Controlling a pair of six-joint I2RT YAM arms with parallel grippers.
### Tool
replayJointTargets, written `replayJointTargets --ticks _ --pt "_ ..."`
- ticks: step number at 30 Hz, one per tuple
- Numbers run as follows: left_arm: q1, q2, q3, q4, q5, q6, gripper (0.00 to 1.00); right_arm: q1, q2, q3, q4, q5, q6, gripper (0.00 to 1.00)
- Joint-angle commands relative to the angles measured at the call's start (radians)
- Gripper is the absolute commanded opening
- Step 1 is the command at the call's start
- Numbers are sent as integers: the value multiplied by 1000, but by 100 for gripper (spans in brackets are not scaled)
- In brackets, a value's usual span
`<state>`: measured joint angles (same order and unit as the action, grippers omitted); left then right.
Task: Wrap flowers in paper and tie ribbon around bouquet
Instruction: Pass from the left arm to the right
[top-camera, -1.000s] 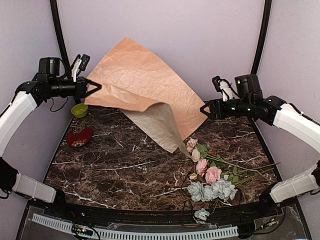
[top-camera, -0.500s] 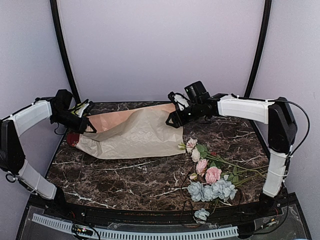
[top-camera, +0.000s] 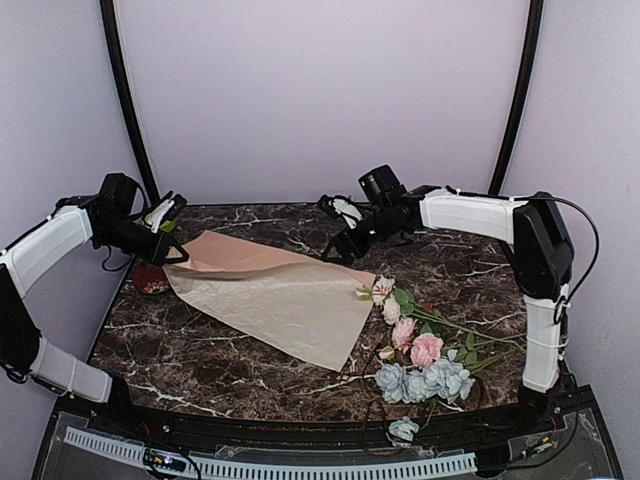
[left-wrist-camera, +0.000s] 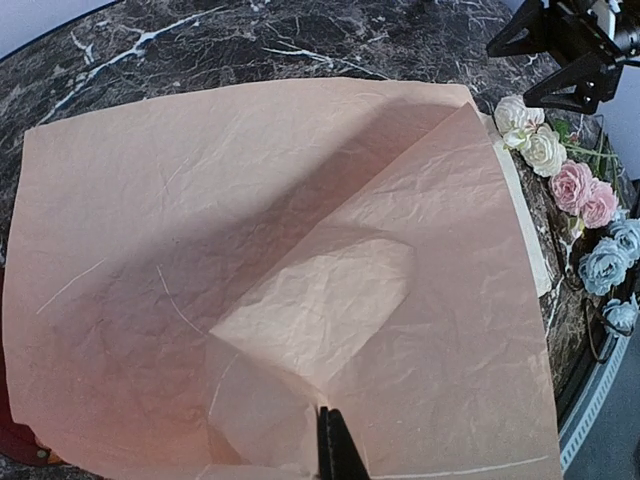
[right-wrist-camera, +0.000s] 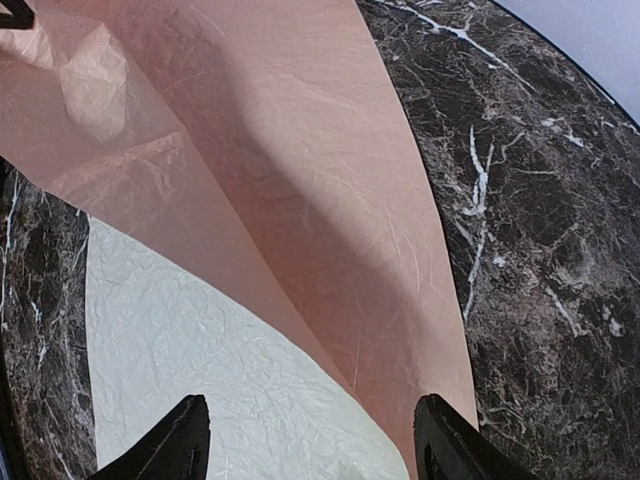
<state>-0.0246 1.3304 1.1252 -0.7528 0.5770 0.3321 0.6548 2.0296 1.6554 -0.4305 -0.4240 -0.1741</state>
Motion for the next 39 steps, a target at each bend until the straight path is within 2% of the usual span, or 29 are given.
replayJointTargets --ticks 1,5,8,12,18,23,24,25,29,30,31,33,35,39 --pt "-71 -41 -7 18 -42 82 0 -2 12 37 28 -112 -82 72" --pt "-75 -46 17 15 -57 85 0 36 46 74 -18 -147 -227 79" --pt "-75 -36 30 6 -65 84 0 56 60 83 -94 -190 -277 83" --pt "-76 -30 27 12 -68 88 0 96 61 26 -8 -83 -285 89" --pt "-77 -36 24 13 -71 86 0 105 196 197 -8 19 -278 88" --pt "-77 -48 14 20 -66 86 0 132 244 203 50 101 -304 83" --pt "-77 -47 15 18 -67 87 0 135 250 208 52 97 -302 76" --pt "-77 -46 16 16 -70 86 0 135 254 215 47 82 -297 63" --pt "-77 -42 17 25 -82 63 0 135 222 198 45 10 -285 6" --pt "-77 -39 18 33 -95 50 0 134 206 177 57 2 -278 0" --pt "-77 -38 18 51 -119 31 3 132 185 156 76 4 -268 0" --pt "-76 -36 21 89 -232 -19 31 120 155 130 103 19 -225 0" --pt "-78 -42 24 129 -320 -62 52 98 138 130 94 31 -173 0" --pt "-77 -95 44 206 -383 -116 73 36 111 135 58 82 -56 0"
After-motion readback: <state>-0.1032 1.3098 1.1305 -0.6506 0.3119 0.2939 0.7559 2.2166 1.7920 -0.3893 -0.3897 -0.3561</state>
